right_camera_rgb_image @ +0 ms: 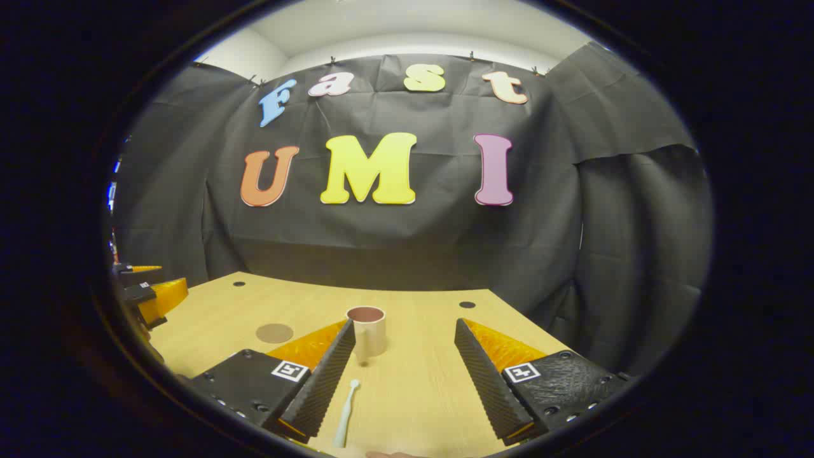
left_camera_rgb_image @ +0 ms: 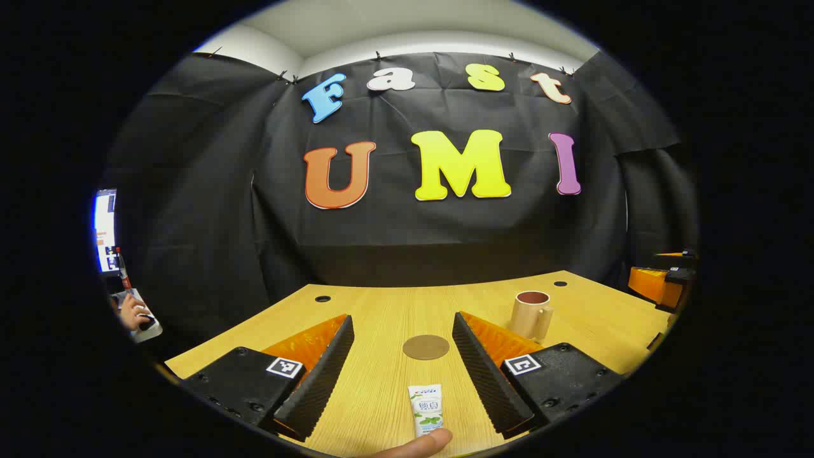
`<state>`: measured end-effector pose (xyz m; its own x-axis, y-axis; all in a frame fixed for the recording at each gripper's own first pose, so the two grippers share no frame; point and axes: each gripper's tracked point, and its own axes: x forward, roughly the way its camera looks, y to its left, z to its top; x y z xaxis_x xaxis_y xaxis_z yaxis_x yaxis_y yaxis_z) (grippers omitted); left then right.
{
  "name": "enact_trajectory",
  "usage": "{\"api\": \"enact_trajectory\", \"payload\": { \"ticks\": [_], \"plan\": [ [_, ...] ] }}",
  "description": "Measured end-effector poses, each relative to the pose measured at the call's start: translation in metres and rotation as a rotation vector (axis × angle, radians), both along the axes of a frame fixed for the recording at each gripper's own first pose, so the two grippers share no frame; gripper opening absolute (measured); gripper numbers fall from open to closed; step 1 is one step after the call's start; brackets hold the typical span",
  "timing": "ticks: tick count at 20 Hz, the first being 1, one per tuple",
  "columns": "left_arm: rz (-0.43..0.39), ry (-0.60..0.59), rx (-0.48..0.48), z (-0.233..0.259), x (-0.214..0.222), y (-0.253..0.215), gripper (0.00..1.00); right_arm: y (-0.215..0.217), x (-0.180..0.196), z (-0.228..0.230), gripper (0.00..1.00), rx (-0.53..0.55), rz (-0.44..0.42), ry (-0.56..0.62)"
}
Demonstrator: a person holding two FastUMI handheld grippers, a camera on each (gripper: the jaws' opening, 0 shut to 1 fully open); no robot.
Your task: Put the toothbrush and toothpaste on the desktop into the cup, then pick up the cup and place it on the coaster on the desktop.
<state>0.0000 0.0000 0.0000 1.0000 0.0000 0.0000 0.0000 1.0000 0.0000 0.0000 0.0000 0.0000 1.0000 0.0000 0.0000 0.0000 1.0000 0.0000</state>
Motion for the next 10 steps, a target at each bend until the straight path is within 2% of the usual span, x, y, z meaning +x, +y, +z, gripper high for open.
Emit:
{"api": "enact_trajectory", "payload": {
  "ticks": [4, 10],
  "plan": [
    [-0.017, 0.005, 0.002, -0.0001, -0.0024, -0.0085, 0.99, -0.0072, 0.0013, -0.0063, 0.96, 0.009, -0.007, 0.015],
    [0.002, -0.003, 0.015, 0.0028, -0.0045, -0.0007, 0.99, -0.0104, 0.0045, -0.0107, 0.96, 0.011, -0.013, 0.023]
  ]
}}
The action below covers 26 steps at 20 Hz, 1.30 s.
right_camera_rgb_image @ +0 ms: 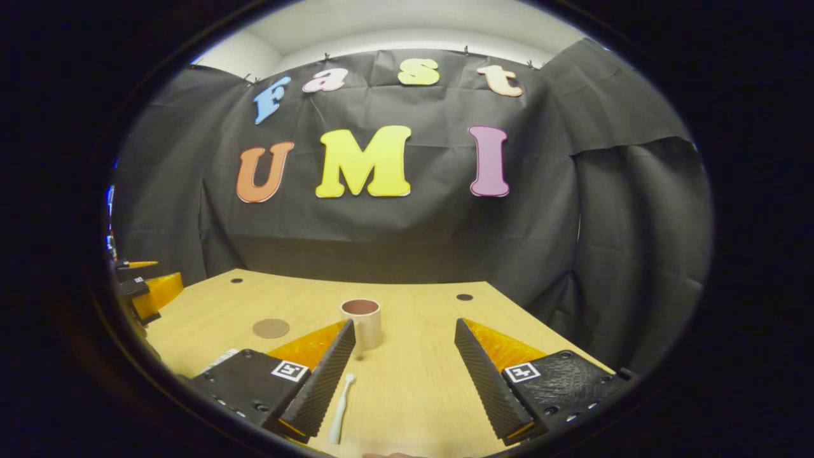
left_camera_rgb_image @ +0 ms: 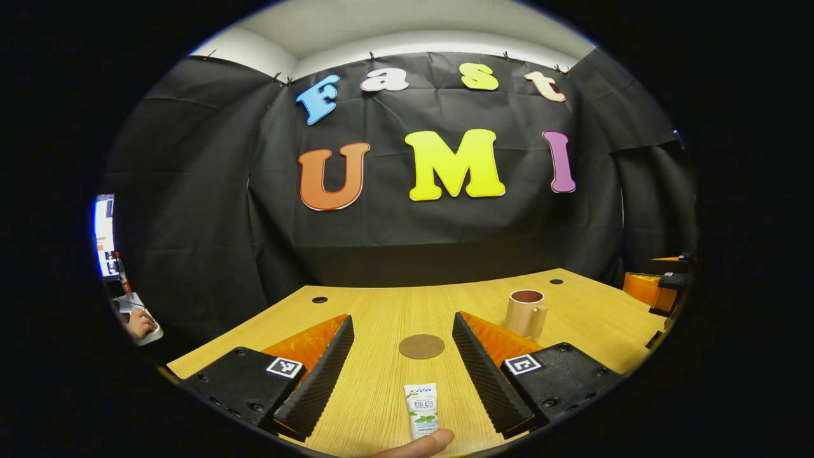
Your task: Put the toothbrush and toothpaste on the desktop into the cup, then pick up the cup and place it on the coaster on the desktop.
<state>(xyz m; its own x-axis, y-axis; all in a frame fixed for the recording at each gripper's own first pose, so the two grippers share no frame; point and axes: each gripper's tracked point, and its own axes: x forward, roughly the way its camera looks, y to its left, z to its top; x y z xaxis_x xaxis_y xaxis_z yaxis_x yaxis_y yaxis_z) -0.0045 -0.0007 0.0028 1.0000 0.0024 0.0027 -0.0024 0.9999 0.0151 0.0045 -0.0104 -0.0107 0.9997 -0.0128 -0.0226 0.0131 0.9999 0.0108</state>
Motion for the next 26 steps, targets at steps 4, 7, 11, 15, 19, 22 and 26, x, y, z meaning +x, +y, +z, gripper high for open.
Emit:
{"api": "enact_trajectory", "payload": {
  "ticks": [4, 7, 11, 15, 19, 22, 26],
  "plan": [
    [0.004, -0.002, -0.004, -0.002, -0.002, 0.003, 0.99, 0.004, 0.007, -0.012, 0.96, -0.002, 0.002, 0.023],
    [-0.007, 0.026, -0.018, -0.016, -0.001, -0.001, 0.99, 0.012, 0.021, -0.039, 0.96, -0.001, 0.017, 0.088],
    [-0.027, 0.059, -0.012, -0.037, -0.003, -0.009, 0.99, 0.031, 0.038, -0.079, 0.96, 0.012, 0.048, 0.199],
    [-0.019, 0.072, -0.009, -0.045, -0.004, -0.004, 0.99, 0.058, 0.05, -0.122, 0.95, 0.0, 0.086, 0.338],
    [-0.017, 0.08, -0.021, -0.05, -0.003, 0.002, 0.99, 0.07, 0.054, -0.157, 0.95, -0.053, 0.09, 0.456],
    [-0.015, 0.097, -0.031, -0.058, -0.002, 0.005, 0.99, 0.079, 0.052, -0.17, 0.66, -0.053, 0.106, 0.509],
    [-0.017, 0.138, -0.058, -0.07, 0.001, 0.007, 0.99, 0.082, 0.051, -0.176, 0.24, -0.026, 0.122, 0.536]
  ]
}}
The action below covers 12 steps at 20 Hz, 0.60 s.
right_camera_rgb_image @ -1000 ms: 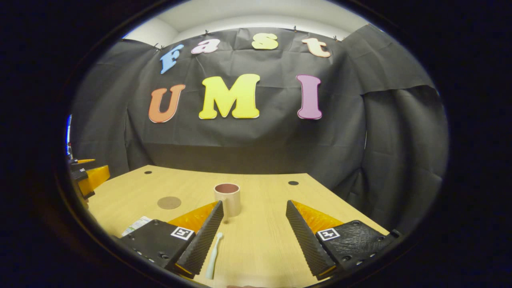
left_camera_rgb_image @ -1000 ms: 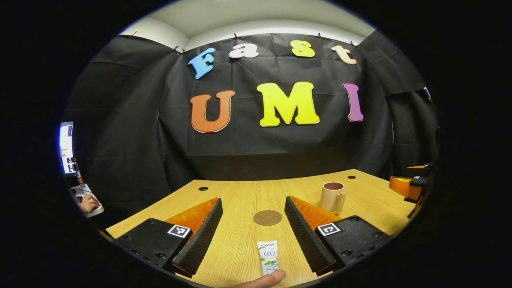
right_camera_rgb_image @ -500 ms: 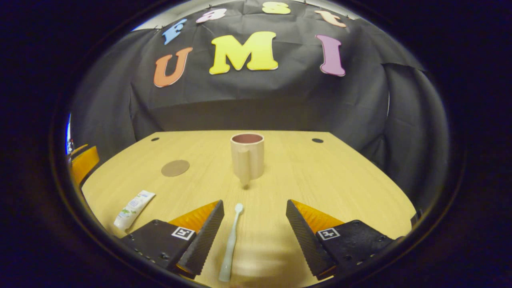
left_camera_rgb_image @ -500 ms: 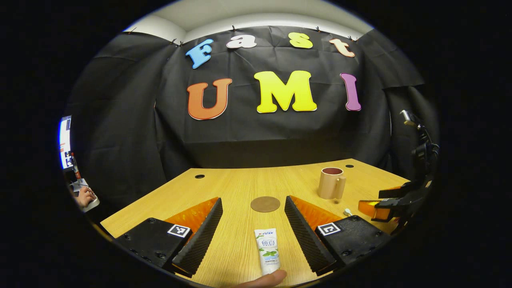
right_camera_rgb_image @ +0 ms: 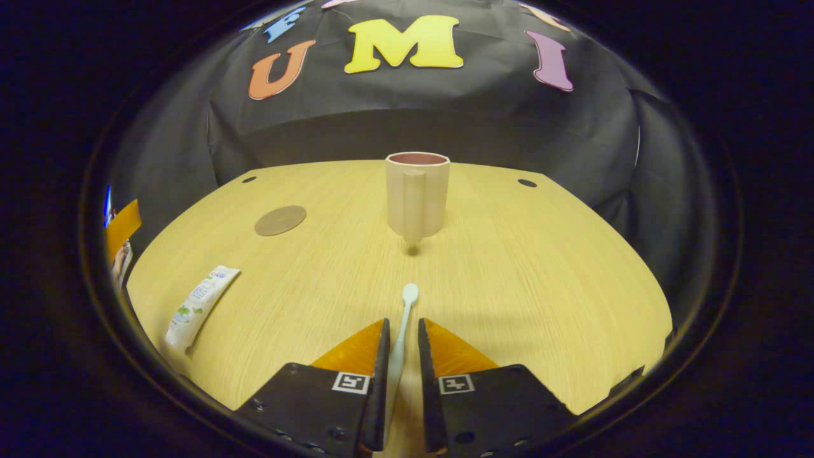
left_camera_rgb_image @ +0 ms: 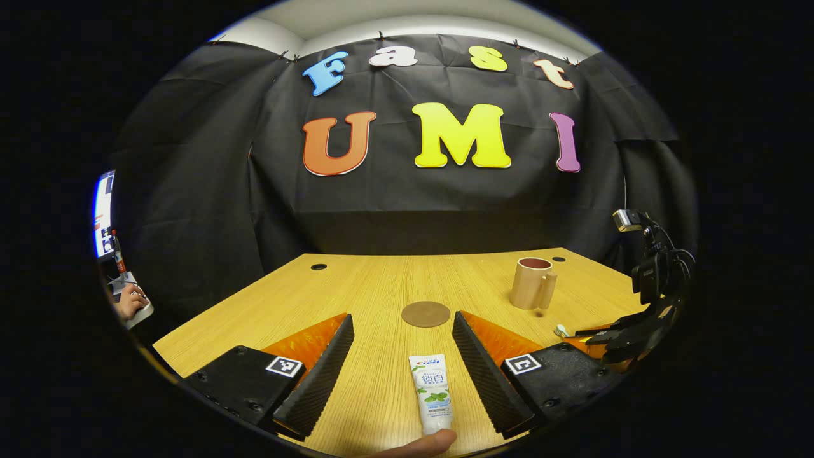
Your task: Put the toothbrush and toothpaste on the desktop into the cup, then pick up the cup and place it on the coaster on the desktop.
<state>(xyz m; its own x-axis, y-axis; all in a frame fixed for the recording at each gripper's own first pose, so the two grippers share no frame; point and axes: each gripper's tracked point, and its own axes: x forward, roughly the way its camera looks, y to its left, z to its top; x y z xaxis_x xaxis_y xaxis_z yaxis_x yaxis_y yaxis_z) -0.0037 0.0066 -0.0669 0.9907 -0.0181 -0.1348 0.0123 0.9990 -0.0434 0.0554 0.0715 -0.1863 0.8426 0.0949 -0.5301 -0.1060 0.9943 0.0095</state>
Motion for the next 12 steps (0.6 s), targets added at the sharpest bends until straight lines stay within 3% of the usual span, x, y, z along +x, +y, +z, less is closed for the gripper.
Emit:
{"api": "enact_trajectory", "payload": {
  "ticks": [2, 3, 4, 7, 9, 11, 12],
  "plan": [
    [-0.002, 0.021, -0.009, -0.006, 0.002, -0.002, 0.99, 0.0, 0.0, -0.001, 0.09, 0.017, 0.004, 0.008],
    [-0.004, 0.031, -0.013, -0.008, 0.001, -0.002, 0.99, -0.001, 0.0, 0.0, 0.09, 0.037, -0.002, 0.01],
    [-0.007, 0.041, -0.017, -0.011, 0.002, -0.003, 0.99, -0.001, -0.001, -0.001, 0.01, 0.052, 0.0, 0.021],
    [-0.018, 0.074, -0.027, -0.02, 0.002, -0.008, 0.99, -0.002, -0.002, 0.0, 0.04, 0.077, 0.007, 0.011],
    [-0.033, 0.104, -0.026, -0.03, 0.003, -0.017, 1.0, -0.003, -0.004, 0.003, 0.0, 0.086, 0.021, -0.01],
    [-0.043, 0.132, -0.021, -0.04, 0.003, -0.019, 1.0, -0.005, -0.007, 0.015, 0.04, 0.099, 0.034, -0.057],
    [-0.051, 0.157, -0.019, -0.048, 0.003, -0.023, 1.0, -0.008, -0.009, 0.025, 0.0, 0.09, 0.034, -0.096]
  ]
}}
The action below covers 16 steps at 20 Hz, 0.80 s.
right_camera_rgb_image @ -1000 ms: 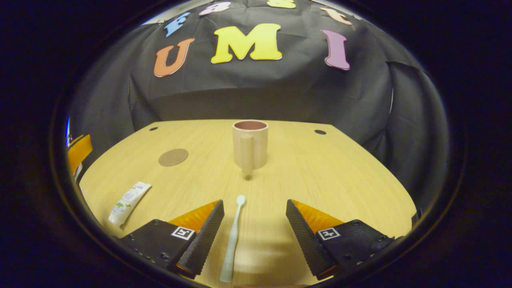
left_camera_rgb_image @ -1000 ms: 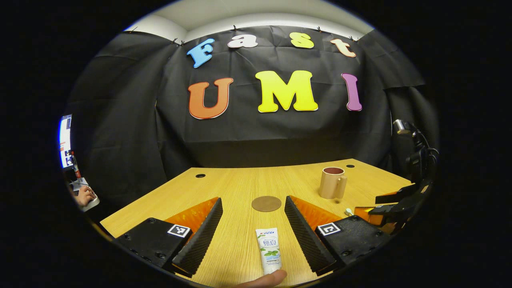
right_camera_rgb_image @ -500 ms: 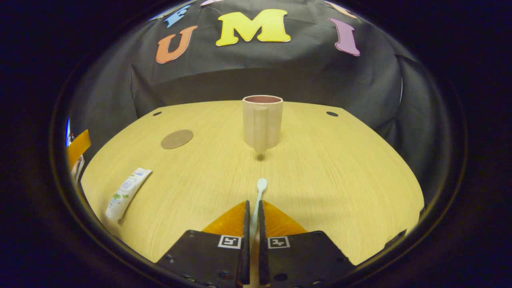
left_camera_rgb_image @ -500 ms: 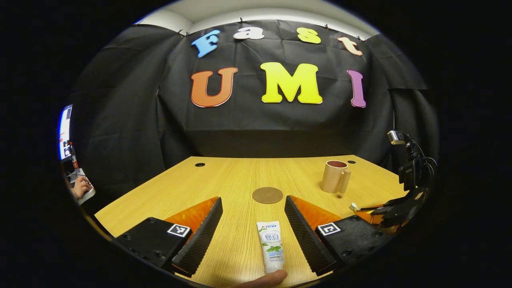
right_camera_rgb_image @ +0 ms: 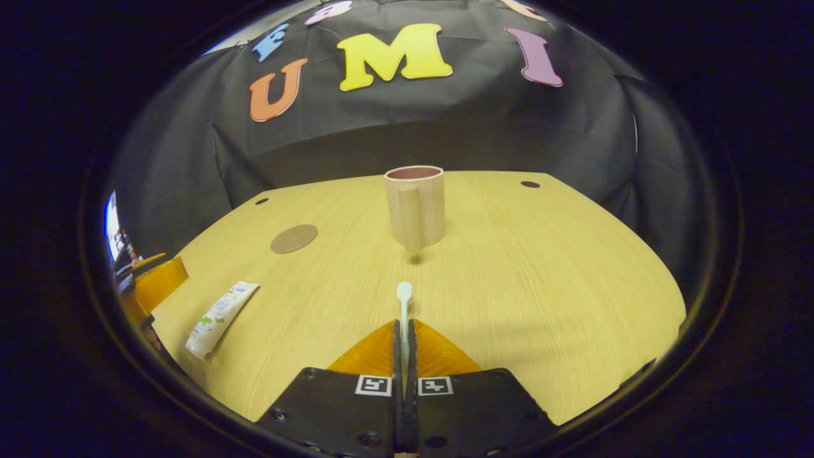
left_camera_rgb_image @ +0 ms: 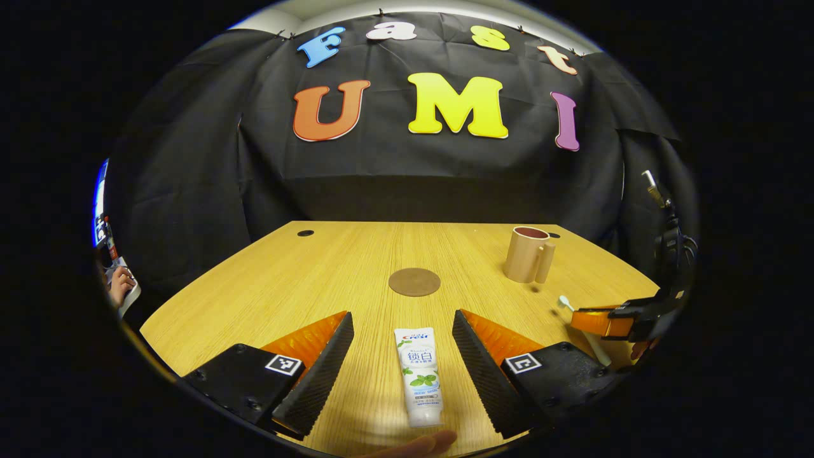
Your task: Put the toothbrush and toothpaste on the desktop into the cup, then pick up the cup and place it on the coaster on the desktop.
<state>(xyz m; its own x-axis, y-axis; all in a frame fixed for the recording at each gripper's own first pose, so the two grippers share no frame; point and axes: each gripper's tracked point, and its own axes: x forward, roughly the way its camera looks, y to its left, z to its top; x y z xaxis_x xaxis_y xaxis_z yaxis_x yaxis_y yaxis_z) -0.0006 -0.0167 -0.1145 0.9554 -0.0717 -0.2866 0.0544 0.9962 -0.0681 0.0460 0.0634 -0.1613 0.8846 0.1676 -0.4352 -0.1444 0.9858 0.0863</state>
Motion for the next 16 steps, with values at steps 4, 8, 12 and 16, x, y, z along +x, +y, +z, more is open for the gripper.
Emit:
{"api": "enact_trajectory", "payload": {
  "ticks": [4, 8, 12, 16],
  "plan": [
    [-0.006, 0.084, -0.015, -0.024, 0.003, -0.004, 1.0, -0.005, -0.009, 0.027, 0.0, -0.014, -0.003, -0.094],
    [-0.016, 0.208, -0.017, -0.055, 0.002, -0.01, 1.0, -0.006, -0.02, 0.049, 0.04, 0.006, 0.007, -0.149],
    [-0.044, 0.298, 0.0, -0.073, -0.003, -0.017, 1.0, -0.01, -0.029, 0.075, 0.04, 0.015, 0.006, -0.234],
    [-0.072, 0.335, 0.018, -0.077, -0.01, -0.028, 0.94, -0.013, -0.035, 0.084, 0.0, 0.013, 0.009, -0.257]
  ]
}}
